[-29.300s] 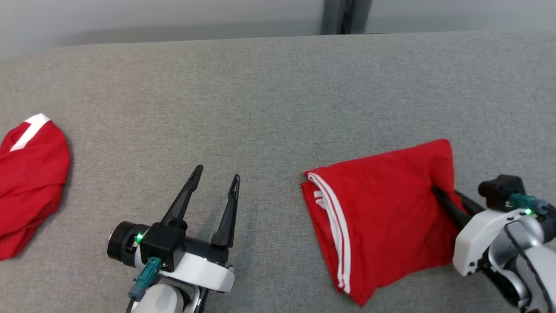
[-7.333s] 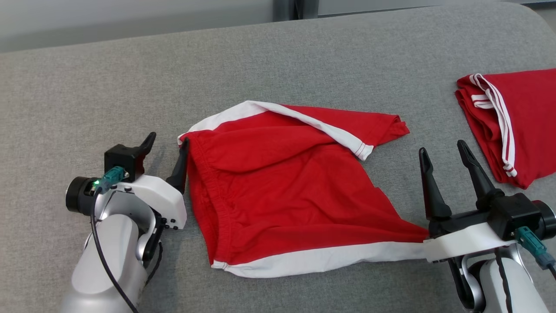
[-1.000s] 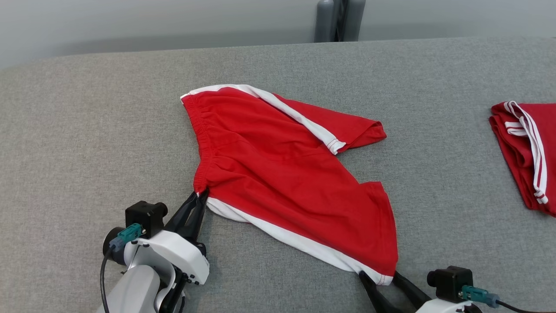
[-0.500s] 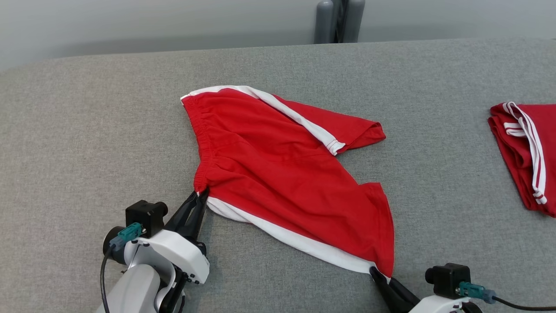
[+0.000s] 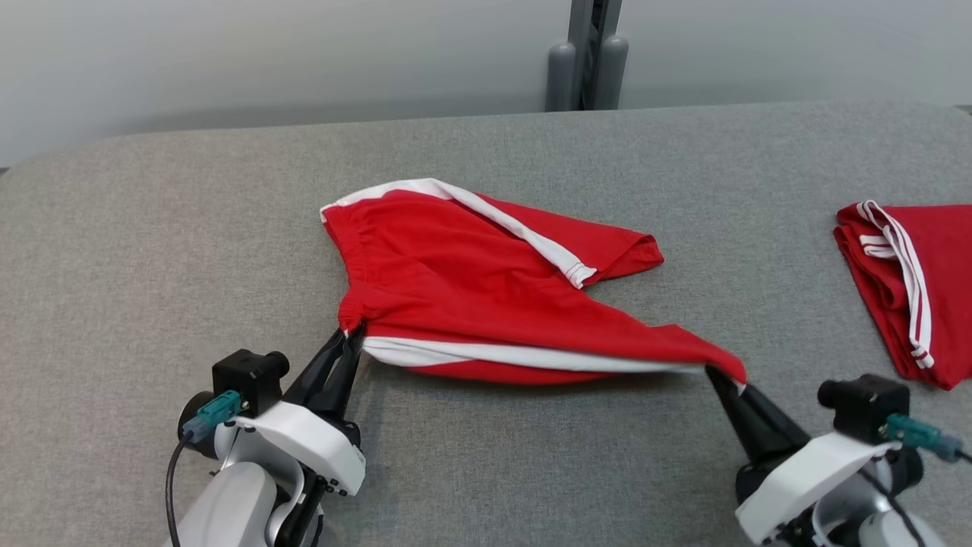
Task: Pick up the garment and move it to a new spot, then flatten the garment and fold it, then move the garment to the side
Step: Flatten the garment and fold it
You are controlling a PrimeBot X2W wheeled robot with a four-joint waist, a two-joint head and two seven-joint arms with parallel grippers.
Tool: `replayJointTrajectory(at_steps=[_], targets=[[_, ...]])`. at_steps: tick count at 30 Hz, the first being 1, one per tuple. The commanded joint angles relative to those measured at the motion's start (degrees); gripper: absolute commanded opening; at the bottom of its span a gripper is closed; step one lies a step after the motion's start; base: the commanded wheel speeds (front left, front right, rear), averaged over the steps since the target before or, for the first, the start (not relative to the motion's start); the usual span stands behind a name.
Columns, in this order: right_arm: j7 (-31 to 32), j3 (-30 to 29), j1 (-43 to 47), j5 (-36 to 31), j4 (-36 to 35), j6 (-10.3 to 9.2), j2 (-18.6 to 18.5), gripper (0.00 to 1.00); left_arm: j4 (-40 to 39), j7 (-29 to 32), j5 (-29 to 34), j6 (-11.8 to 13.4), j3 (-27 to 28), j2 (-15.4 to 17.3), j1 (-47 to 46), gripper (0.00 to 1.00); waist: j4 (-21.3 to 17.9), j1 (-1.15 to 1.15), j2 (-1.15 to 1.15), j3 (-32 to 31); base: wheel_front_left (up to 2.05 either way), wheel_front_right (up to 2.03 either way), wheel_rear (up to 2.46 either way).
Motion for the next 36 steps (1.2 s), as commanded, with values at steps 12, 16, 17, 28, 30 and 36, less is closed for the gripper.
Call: replayJointTrajectory(at_steps=[12, 16, 17, 28, 30, 36], targets=[[1.48, -3.75, -9.12, -0.31, -4.14, -0.02, -4.1, 0.0, -12.14, 8.61, -4.2, -0.28, -0.24, 4.29, 1.1, 0.0, 1.01, 0.0, 0.0, -3.45, 0.0, 0.0, 0.0], [1.21, -4.35, -12.47, 0.04, -3.61, -0.02, -4.98, 0.0, -17.42, 11.55, -6.47, -0.15, 1.31, 6.22, 1.66, 0.0, 1.35, 0.0, 0.0, -4.34, 0.0, 0.0, 0.0], [1.07, -4.44, -13.2, 0.08, -3.5, -0.02, -5.14, 0.0, -18.57, 12.16, -6.78, 0.1, 1.56, 6.67, 1.73, 0.0, 1.44, 0.0, 0.0, -4.57, 0.0, 0.0, 0.0], [-0.97, -4.5, -19.41, -0.31, -3.78, -0.02, -5.58, 0.0, -30.04, 16.98, -12.04, 2.93, 5.38, 7.69, 0.98, 0.0, 2.33, 0.0, 0.0, -6.2, 0.0, 0.0, 0.0], [-0.98, -4.65, -19.55, -0.61, -3.87, -0.02, -5.22, 0.0, -31.04, 18.02, -12.4, 3.45, 5.68, 8.2, 0.8, 0.0, 2.47, 0.0, 0.0, -6.33, 0.0, 0.0, 0.0], [-0.1, -4.39, -20.94, -1.47, -4.07, -0.02, -4.6, 0.0, -33.0, 20.93, -12.89, 4.48, 6.06, 9.33, -0.85, 0.0, 2.63, 0.0, 0.0, -5.17, 0.0, 0.0, 0.0]])
